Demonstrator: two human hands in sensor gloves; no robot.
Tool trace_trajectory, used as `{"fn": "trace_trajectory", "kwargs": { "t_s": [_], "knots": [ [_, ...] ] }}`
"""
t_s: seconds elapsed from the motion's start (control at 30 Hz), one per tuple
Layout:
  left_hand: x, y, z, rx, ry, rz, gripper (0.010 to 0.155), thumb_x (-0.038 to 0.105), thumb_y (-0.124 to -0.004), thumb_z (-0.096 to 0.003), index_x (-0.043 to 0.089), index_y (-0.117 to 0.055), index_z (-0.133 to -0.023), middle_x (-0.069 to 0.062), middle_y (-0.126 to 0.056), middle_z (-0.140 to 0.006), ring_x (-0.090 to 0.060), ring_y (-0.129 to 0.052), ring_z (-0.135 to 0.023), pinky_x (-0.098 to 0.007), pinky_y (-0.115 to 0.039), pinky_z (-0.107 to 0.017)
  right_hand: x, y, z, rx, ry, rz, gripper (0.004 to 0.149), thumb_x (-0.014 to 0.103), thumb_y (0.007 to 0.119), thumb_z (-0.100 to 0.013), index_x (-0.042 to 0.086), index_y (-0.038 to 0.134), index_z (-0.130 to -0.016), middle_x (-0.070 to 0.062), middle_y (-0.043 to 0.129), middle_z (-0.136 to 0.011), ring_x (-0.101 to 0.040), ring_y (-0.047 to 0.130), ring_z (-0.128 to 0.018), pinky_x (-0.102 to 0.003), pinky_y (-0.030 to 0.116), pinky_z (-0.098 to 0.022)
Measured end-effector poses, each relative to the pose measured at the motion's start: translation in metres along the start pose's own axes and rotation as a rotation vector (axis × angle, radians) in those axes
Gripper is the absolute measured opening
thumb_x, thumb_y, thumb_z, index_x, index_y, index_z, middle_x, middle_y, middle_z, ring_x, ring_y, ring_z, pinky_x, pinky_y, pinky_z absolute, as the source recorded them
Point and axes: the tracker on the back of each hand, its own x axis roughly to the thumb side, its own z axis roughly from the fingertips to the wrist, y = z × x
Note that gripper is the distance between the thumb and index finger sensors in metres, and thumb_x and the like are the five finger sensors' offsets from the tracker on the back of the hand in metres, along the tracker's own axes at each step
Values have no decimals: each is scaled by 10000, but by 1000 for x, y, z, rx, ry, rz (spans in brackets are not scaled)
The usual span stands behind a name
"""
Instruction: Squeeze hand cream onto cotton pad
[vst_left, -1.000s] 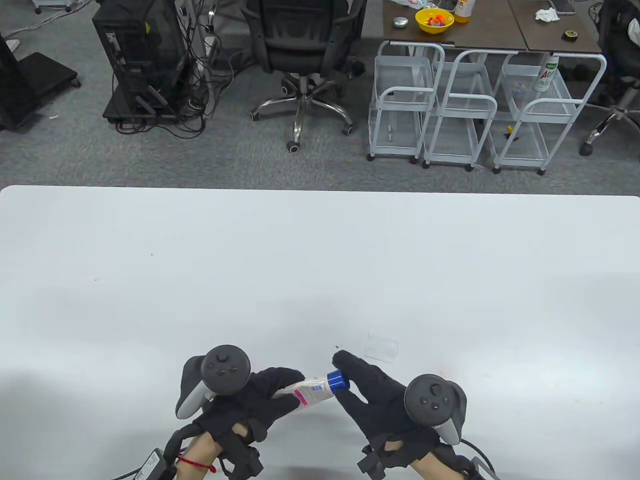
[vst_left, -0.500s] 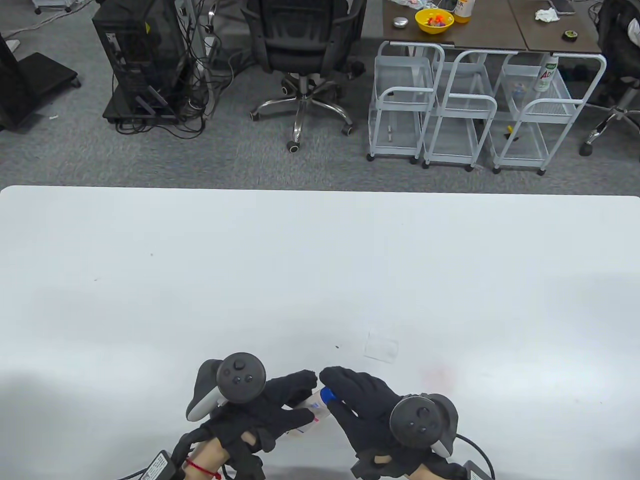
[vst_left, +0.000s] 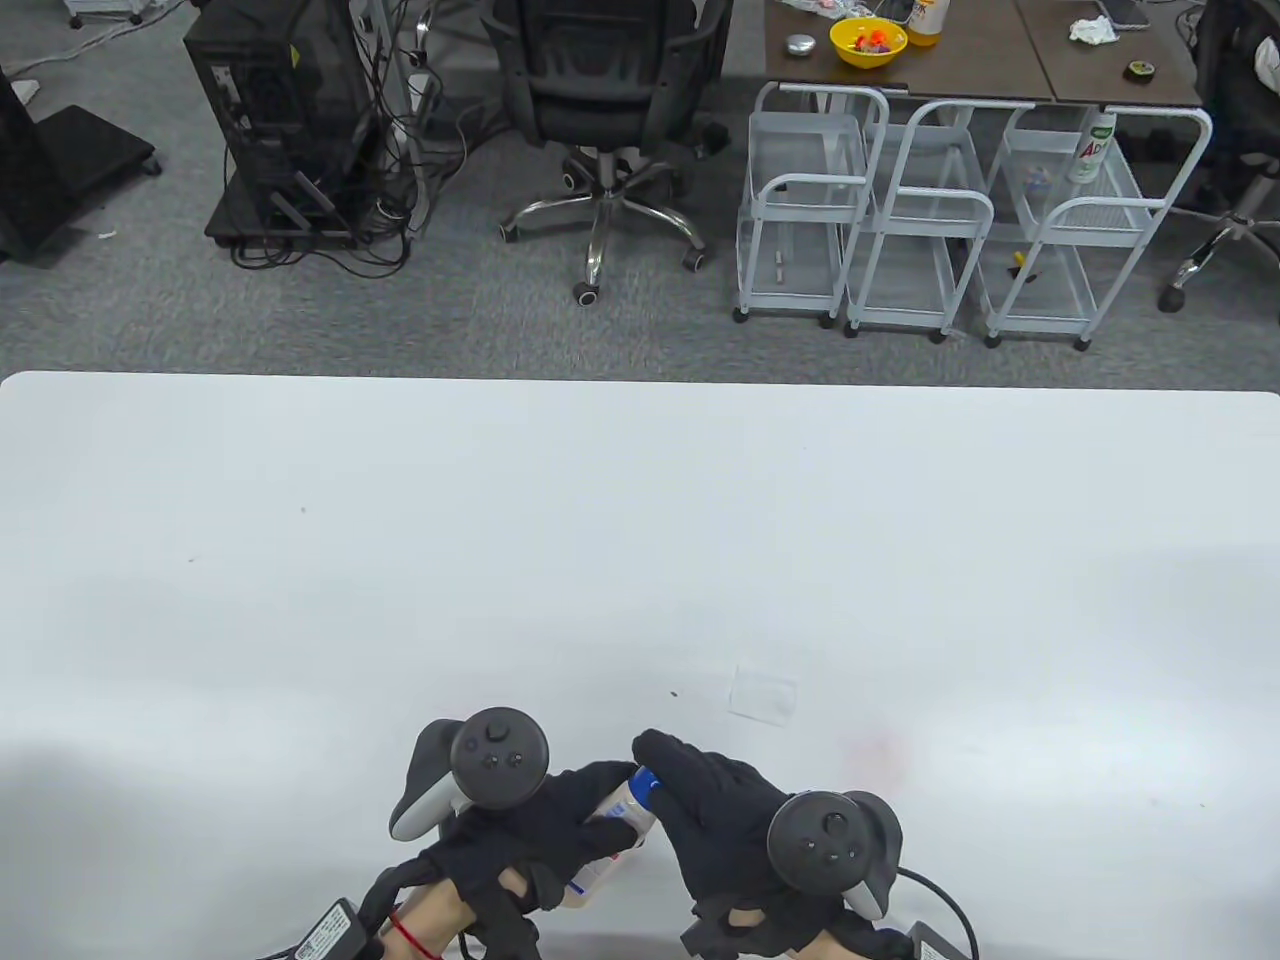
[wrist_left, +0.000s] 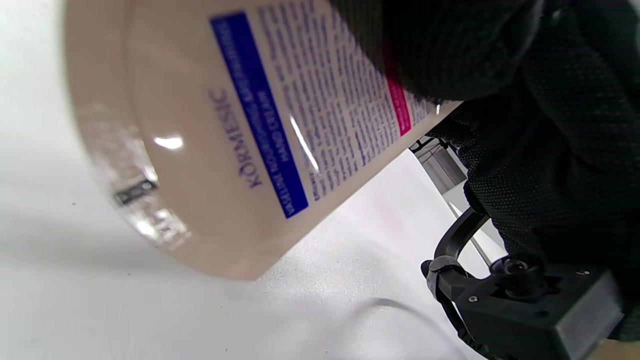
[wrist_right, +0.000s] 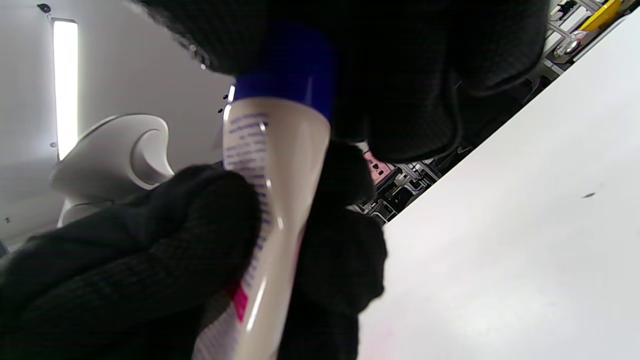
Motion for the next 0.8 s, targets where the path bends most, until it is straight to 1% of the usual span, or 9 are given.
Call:
{"fn": "trace_trajectory", "kwargs": {
  "t_s": [0.27,0.3,0.33,0.37,0.4,0.43,0.5,0.67,0.8],
  "knots": [
    [0,0,0,-6,-5,-1,638,506,-740,-396,286,-681,-993,166,-1014,-820,-35,-1081,-626,-363,-870,-577,1,1,-1,2,-25,16,535,334,726,-450,121,801,-936,-193,927,-856,-407,1075,-627,-588,782,-539],
    [0,-1,0,-10,-6,-3,625,490,-747,-395,293,-691,-985,160,-1019,-815,-46,-1082,-623,-368,-868,-578,-1,-3,-2,-14,-13,10,533,338,686,-459,115,790,-932,-181,942,-830,-397,1084,-616,-583,790,-534],
    [1,-3,1,-21,-16,-33,607,459,-757,-369,341,-709,-963,165,-1017,-817,-75,-1069,-650,-401,-846,-590,-5,-7,-3,-74,10,-23,518,339,681,-457,86,826,-886,-156,1008,-705,-340,1135,-498,-556,816,-514],
    [1,-2,0,-7,-78,-66,607,477,-741,-368,348,-710,-960,185,-1017,-810,-50,-1075,-641,-381,-864,-576,-11,-8,-5,-21,73,-119,513,339,683,-459,91,828,-884,-147,1011,-695,-335,1136,-494,-554,814,-520],
    [3,-2,1,-43,-55,-24,611,479,-739,-371,341,-705,-966,185,-1014,-816,-49,-1071,-649,-380,-858,-588,-18,-9,-6,-17,132,-216,510,336,690,-457,89,835,-879,-148,1017,-685,-342,1136,-489,-557,813,-517],
    [5,-3,2,-65,-46,-4,613,474,-742,-381,335,-693,-976,179,-1002,-834,-59,-1060,-669,-387,-841,-607,-23,-9,-7,-1,166,-255,509,338,692,-456,94,837,-880,-145,1017,-690,-345,1134,-495,-559,812,-517],
    [7,-1,2,-42,-71,-52,611,482,-737,-380,362,-688,-977,192,-1001,-836,-46,-1058,-674,-381,-843,-610,-30,-8,-8,30,195,-314,507,334,698,-456,98,841,-881,-154,1016,-701,-359,1128,-509,-569,803,-517],
    [5,-2,3,-34,-60,-40,613,475,-756,-377,343,-702,-974,165,-1009,-831,-74,-1061,-669,-405,-837,-601,-38,-5,-10,72,230,-299,509,347,696,-463,121,832,-898,-148,1003,-737,-373,1113,-543,-580,789,-527],
    [0,3,5,56,-3,-40,609,484,-764,-392,339,-691,-979,147,-994,-857,-100,-1048,-705,-424,-819,-609,-50,-17,-14,29,262,-252,522,386,729,-459,159,836,-917,-154,959,-813,-420,1048,-651,-609,751,-548]
  ]
}}
